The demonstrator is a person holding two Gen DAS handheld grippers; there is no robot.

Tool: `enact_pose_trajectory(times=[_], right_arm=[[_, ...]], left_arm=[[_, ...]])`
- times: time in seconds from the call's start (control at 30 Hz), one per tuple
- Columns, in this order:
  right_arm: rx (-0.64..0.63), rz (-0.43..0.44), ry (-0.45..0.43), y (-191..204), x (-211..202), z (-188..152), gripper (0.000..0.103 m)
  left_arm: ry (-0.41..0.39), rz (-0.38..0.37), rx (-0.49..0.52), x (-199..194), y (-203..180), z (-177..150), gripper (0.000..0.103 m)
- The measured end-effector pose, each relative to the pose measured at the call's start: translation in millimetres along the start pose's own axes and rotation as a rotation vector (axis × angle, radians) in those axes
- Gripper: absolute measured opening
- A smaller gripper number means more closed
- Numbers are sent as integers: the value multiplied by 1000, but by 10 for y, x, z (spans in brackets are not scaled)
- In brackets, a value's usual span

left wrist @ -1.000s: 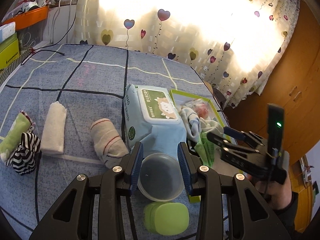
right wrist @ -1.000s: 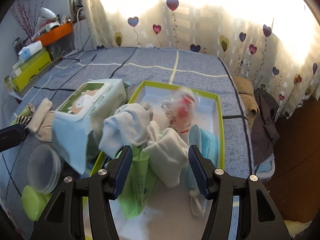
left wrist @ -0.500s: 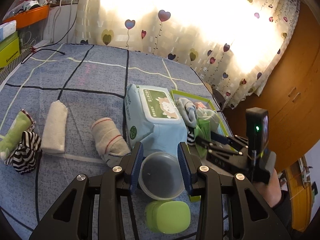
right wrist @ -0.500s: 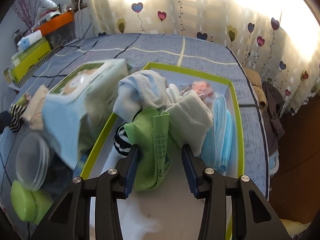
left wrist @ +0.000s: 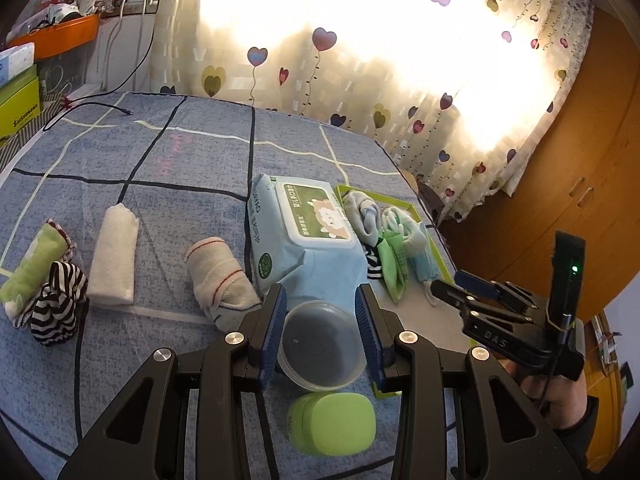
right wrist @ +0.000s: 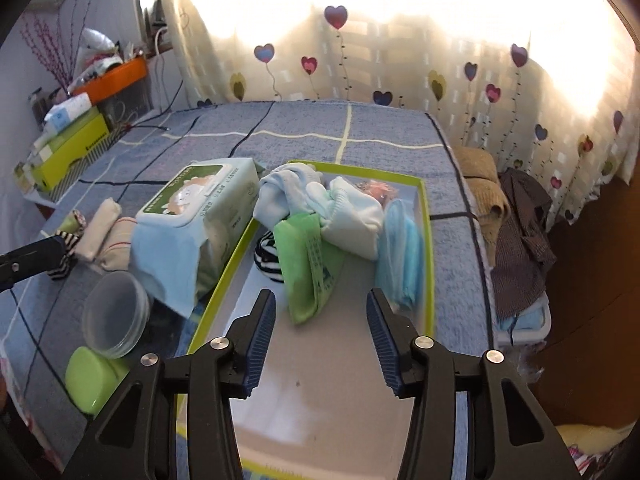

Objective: Organize soft objects
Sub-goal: 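Withdraw both grippers from the tray toward the remaining pile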

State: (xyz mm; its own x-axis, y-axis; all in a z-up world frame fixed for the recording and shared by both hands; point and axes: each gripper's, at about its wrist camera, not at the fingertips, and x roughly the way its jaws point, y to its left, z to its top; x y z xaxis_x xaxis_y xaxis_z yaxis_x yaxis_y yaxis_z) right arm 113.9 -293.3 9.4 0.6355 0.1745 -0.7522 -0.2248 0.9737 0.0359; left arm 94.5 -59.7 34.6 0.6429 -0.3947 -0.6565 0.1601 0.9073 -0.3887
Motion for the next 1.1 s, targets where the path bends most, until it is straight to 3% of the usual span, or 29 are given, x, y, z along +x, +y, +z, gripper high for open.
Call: enact_pose_trajectory(times=[0.13, 0.53, 1.1], right_arm=[[12, -1, -22, 32, -229, -100, 49], [-35, 48, -96, 393, -717, -245, 51], [-119, 123, -106, 824, -826, -277, 52]], left_arm=[[-13, -32, 16, -93, -48, -53, 37], [-65, -24, 45, -390, -69, -219, 37], [-55, 0, 16, -515, 84, -347, 37]])
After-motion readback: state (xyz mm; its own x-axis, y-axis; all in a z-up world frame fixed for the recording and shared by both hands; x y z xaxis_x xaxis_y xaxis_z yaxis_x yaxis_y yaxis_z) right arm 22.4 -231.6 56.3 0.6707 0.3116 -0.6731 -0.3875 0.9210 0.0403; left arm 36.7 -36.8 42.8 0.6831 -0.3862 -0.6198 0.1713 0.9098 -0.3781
